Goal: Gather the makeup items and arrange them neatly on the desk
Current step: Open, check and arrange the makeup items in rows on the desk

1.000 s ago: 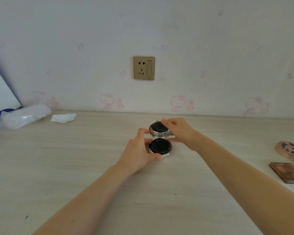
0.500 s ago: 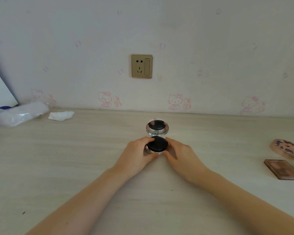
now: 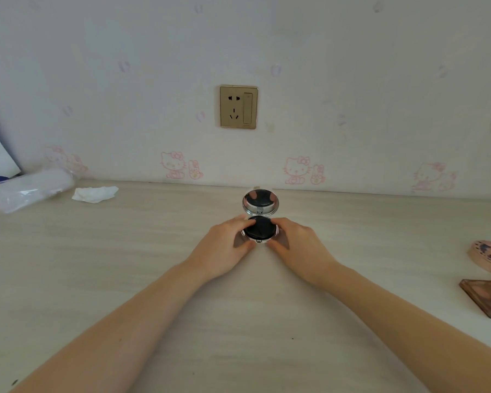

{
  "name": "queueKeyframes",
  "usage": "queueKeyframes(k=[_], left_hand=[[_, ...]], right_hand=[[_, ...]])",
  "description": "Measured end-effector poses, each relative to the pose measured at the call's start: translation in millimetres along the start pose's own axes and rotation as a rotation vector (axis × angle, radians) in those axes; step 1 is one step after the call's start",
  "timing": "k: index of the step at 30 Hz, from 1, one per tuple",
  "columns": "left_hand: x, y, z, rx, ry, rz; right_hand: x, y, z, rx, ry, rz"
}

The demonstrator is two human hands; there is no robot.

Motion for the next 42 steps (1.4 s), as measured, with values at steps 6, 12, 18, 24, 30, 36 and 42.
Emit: queueKeyframes(k=[6,12,18,24,30,36,42], left_hand=[[10,17,0,-0.003,0.011,-0.015],[14,19,1,-0.005,-0.01,-0.018],[13,20,1,-0.01,0.014,-0.004],[1,12,-2,-0.033,0.119,0.054],[-32,-5,7,-0.009,0.286,0.107],[-75,-8,46,0.084,0.282,0.141],[-124,-2,111,0.152,0.201,0.202]], right_hand=[[-6,17,6,-0.002,-0.047,0.031],[-7,21,7,0.011,-0.062,0.028],[-4,24,7,0.033,-0.07,0.041],[-5,9,-1,0.092,-0.113,0.062],[-22,-31,-29,0.119,-0.202,0.08],[-51,-83,-77,0.084,-0.332,0.112],[-90,-140,-133,0.054,-0.404,0.179]])
Point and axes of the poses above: each hand's wrist, its own y-axis towards the middle knuckle, its own z-axis out of the palm, x = y × z, the point moved 5 cm from there along y, towards the middle knuckle, and after that the axes turned 5 degrees about -y, right-handed, at the moved point
